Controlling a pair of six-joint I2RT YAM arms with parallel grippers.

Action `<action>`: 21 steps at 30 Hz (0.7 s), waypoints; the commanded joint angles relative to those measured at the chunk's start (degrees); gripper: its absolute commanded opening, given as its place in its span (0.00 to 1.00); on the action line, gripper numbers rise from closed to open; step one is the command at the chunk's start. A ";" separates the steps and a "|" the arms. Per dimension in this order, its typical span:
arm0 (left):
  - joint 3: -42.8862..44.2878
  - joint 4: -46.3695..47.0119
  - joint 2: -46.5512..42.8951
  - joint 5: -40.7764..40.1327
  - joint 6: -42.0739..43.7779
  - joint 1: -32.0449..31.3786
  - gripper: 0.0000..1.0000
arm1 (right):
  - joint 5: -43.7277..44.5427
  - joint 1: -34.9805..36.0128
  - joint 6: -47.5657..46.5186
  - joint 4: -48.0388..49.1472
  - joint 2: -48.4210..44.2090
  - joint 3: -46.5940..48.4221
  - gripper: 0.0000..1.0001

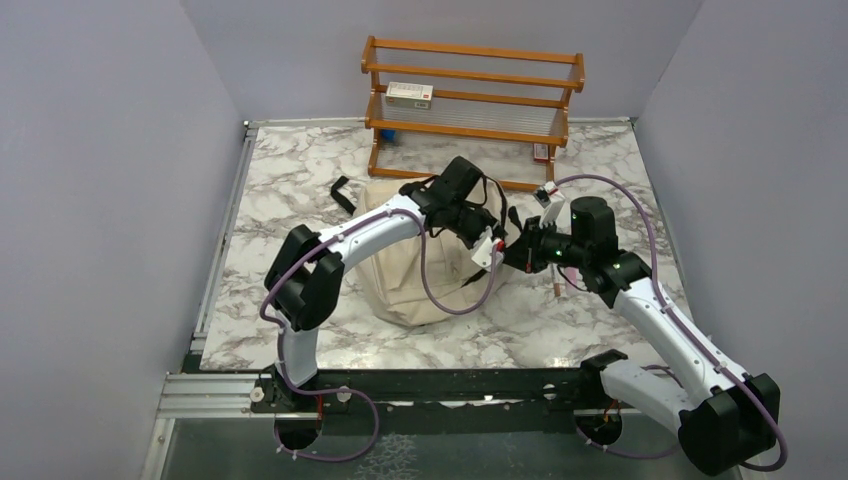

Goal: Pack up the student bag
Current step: Zip the student bag at the center of the board.

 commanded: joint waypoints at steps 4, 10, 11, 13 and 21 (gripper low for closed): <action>3.83 0.78 1.86 -4.90 1.33 -0.05 0.09 | -3.32 0.36 -0.11 -0.16 -0.53 0.94 0.01; 4.05 4.21 2.00 -6.72 -3.43 0.37 0.00 | -4.63 0.38 -1.39 -0.44 0.01 0.25 0.00; 4.13 5.28 2.08 -6.78 -4.92 0.67 0.00 | -4.98 0.36 -1.69 -0.68 0.23 0.18 0.00; 4.73 7.47 2.48 -6.44 -8.64 1.62 0.00 | -6.23 0.36 -2.14 -0.84 0.94 0.01 0.01; 13.50 10.06 7.61 -5.57 -22.07 4.84 0.00 | -12.61 0.53 2.60 6.24 3.77 -4.13 0.01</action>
